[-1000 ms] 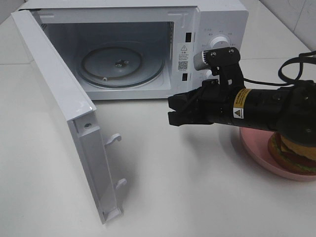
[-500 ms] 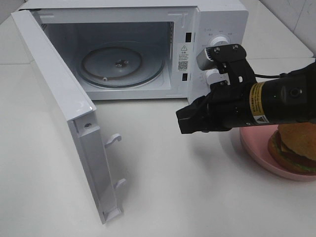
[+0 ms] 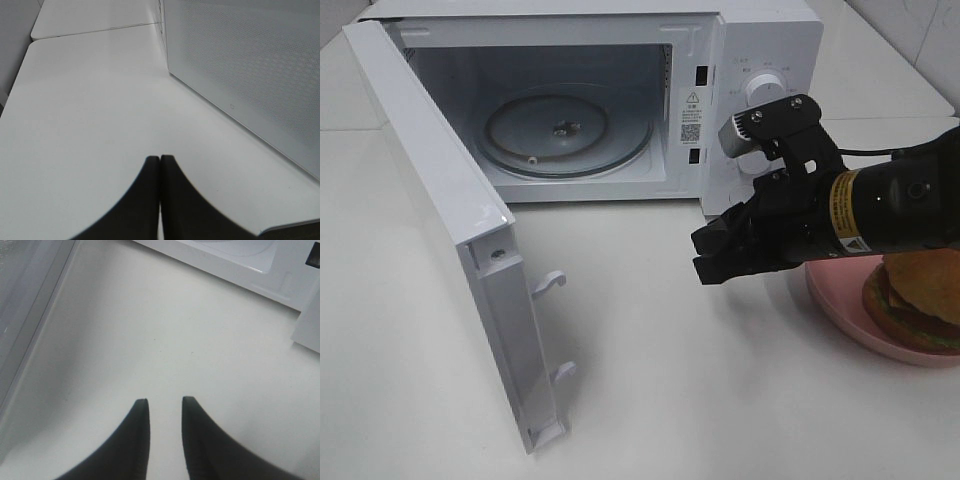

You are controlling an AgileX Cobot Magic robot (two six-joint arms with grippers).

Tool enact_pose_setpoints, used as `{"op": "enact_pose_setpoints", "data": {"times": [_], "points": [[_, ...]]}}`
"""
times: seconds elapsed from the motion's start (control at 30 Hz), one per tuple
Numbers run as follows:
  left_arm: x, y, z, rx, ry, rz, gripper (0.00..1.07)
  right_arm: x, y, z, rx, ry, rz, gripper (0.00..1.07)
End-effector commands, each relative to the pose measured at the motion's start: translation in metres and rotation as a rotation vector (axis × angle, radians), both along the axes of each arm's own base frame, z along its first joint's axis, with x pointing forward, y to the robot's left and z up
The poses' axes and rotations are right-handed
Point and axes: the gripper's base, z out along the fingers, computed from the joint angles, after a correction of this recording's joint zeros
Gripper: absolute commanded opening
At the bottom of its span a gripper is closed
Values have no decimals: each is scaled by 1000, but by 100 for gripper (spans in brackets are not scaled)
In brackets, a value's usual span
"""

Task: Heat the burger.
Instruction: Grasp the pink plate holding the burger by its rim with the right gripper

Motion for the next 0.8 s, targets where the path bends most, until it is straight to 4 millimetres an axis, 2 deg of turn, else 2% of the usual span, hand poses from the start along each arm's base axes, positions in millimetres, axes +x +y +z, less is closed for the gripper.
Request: {"op": "enact_pose_setpoints", "data": {"times": [0.03,0.1,0.17,0.27,0.33,0.53,0.8], "points": [[-3,0,0,-1,-35,0,0,3,-3,4,-57,-55,31,28],[-3,0,0,-1,-35,0,0,3,-4,3,-70,-55,24,30],[-3,0,0,-1,-35,0,0,4,-9,3,-112,-56,-7,41],[-3,0,0,-1,-35,0,0,4,-10,2,-121,-55,-14,43],[-3,0,0,-1,-35,0,0,6,-15,0,-154,-33,-84,52],[-3,0,0,-1,-35,0,0,12,-18,5,-99,20,-248,63],[-3,0,0,-1,-35,0,0,23,-17,15,-84,-6,-294,66]]}}
